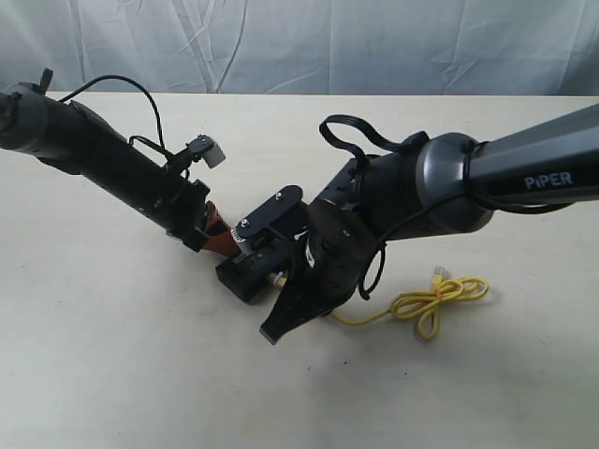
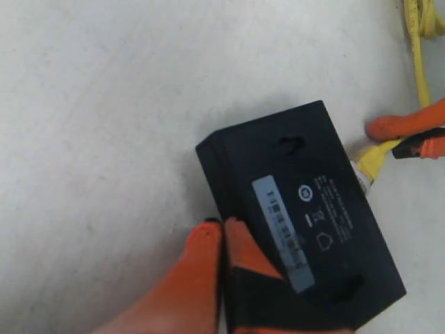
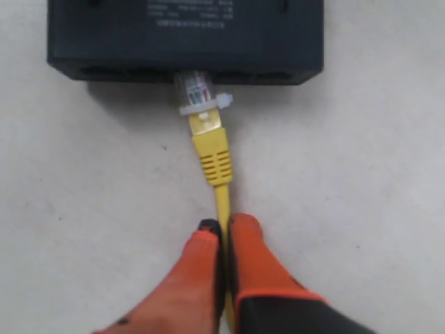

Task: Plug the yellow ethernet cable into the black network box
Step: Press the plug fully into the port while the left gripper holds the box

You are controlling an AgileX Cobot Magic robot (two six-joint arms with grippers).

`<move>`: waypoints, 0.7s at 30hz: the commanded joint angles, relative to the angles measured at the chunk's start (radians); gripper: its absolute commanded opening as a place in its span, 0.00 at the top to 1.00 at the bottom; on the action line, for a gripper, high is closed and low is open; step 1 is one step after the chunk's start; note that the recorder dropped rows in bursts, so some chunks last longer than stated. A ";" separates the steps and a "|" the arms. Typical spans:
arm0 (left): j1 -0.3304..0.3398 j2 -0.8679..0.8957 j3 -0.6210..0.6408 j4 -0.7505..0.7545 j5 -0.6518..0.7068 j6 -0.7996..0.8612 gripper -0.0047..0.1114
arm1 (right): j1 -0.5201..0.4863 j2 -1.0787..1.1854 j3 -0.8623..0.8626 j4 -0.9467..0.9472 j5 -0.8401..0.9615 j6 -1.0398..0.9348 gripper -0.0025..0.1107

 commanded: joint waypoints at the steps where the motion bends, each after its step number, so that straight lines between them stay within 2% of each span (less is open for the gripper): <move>1: -0.010 0.001 -0.004 -0.017 0.021 -0.004 0.96 | -0.001 -0.013 -0.001 0.017 -0.008 0.007 0.98; 15: -0.011 0.001 -0.004 -0.025 0.027 -0.057 0.96 | -0.001 -0.013 -0.001 0.017 0.004 0.124 0.98; 21: -0.014 0.001 -0.004 -0.022 0.027 -0.052 0.96 | -0.001 -0.013 -0.001 -0.011 -0.065 0.115 0.98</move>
